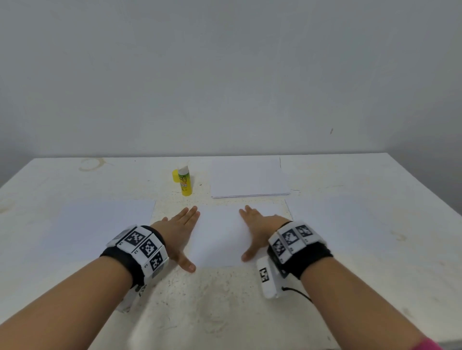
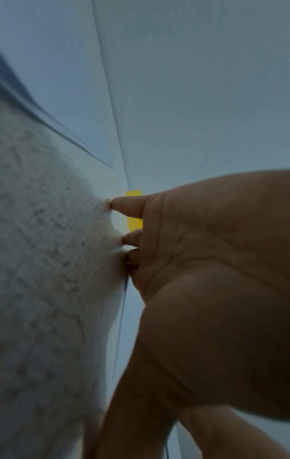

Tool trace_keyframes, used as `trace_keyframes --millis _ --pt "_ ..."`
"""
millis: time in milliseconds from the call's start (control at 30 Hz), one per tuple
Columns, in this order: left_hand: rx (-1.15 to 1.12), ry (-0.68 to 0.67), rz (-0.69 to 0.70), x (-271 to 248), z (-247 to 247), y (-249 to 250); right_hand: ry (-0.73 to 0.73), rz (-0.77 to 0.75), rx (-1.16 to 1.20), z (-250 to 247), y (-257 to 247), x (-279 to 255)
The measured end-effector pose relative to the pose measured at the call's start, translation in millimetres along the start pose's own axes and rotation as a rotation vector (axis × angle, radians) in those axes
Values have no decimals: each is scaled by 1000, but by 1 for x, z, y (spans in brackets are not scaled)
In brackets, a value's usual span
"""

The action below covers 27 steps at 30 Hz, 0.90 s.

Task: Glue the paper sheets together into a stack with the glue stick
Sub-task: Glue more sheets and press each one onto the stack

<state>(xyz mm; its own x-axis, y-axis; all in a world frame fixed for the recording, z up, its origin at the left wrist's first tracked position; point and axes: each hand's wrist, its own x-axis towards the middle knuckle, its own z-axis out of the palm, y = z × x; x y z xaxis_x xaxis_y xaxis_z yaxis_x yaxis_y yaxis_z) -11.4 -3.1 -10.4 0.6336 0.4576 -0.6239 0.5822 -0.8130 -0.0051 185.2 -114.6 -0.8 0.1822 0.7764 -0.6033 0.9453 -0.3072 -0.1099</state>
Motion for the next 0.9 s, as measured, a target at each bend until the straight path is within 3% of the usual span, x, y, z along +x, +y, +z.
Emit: trace_keyframes --millis 200,367,467,567,667,900 --pt "33 5 4 3 0 -2 7 57 -90 0 23 -7" --pt "38 -8 -15 -4 -12 -1 197 182 -137 0 5 -14" --pt "142 154 -86 -7 -28 10 191 215 -266 3 -4 -17" --pt "183 365 -55 0 -31 27 200 169 -162 8 -13 -16" --pt "110 318 134 11 -21 46 224 167 -83 12 -24 -13" --pt "102 321 117 1 -25 60 170 193 58 18 -50 -3"
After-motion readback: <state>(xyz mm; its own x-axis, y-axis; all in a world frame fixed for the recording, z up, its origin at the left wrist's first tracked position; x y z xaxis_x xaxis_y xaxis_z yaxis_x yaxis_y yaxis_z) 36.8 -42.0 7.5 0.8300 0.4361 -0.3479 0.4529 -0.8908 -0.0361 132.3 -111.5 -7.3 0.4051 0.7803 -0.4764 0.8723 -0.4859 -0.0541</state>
